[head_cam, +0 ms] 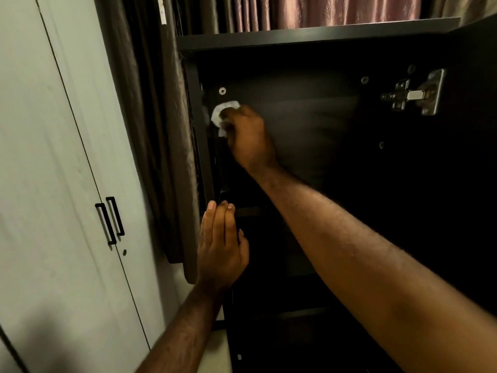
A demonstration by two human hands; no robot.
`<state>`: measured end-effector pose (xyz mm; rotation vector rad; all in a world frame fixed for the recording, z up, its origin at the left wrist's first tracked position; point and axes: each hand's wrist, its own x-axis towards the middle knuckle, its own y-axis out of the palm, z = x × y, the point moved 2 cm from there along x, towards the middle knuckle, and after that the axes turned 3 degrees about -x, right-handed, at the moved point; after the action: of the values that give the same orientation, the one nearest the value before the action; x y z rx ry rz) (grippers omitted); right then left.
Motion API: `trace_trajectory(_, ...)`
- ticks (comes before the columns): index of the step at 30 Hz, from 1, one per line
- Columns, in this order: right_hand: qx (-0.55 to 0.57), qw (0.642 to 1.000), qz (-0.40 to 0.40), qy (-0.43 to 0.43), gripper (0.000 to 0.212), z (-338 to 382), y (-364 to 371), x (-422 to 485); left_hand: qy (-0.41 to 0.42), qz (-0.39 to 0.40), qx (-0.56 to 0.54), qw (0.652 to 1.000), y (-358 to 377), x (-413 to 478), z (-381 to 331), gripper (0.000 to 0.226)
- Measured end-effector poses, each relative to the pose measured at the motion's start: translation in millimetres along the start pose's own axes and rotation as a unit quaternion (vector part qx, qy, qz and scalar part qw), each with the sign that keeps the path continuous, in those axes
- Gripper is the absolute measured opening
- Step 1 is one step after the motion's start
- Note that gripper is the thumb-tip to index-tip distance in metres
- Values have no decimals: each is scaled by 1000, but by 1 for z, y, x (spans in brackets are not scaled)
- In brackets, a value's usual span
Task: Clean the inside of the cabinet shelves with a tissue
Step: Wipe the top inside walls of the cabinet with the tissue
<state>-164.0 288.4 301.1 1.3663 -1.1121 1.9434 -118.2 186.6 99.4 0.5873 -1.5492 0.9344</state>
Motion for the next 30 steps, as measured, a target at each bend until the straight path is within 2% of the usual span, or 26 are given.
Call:
trace_trajectory(1,4,1000,-24,21,29,-15,-13,2,-2,1,-4,1000,-1,0,0,70)
trace_trajectory(3,26,987,-124,98,34,-47,-44,4,-7,0,-5,1000,-1,-1,-1,72)
trace_trajectory(5,27,949,-246,197,39,-83,-72,2,-13,0,3,1000,0,-1,-2,73)
trace_trajectory(7,-25,908,-298,293,51,-110,-87,-3,-14,0,8,1000,1,0,-3,74)
trace_trajectory(9,-116,905,-261,314,57,-124,-88,-6,-12,0,12,1000,2,1,-4,74)
trace_trajectory(13,-167,934,-184,257,59,-105,-58,-1,-20,-1,13,1000,2,1,-5,75)
trace_trajectory(15,-180,964,-132,148,58,-72,-35,2,-17,-3,13,1000,2,0,-6,75)
trace_trajectory(17,-142,988,-50,24,60,-34,-16,3,-12,-6,11,1000,1,0,-5,75)
trace_trajectory(20,-144,982,66,-100,69,5,0,2,-1,-8,15,1000,1,-1,-3,76)
trace_trajectory(22,-176,973,78,-127,68,12,-1,4,-2,-9,15,1000,1,-1,-2,76)
trace_trajectory(24,-163,979,57,-106,53,1,-10,9,-5,-10,11,1000,1,-1,-2,77)
trace_trajectory(27,-112,993,-21,-14,29,-18,-35,16,-5,-8,15,1000,2,-2,-3,78)
trace_trajectory(29,0,991,-99,94,19,-27,-46,19,-8,-8,16,1000,2,-2,-4,79)
trace_trajectory(30,105,971,-139,166,17,-29,-49,20,-9,-7,17,1000,3,-2,-4,80)
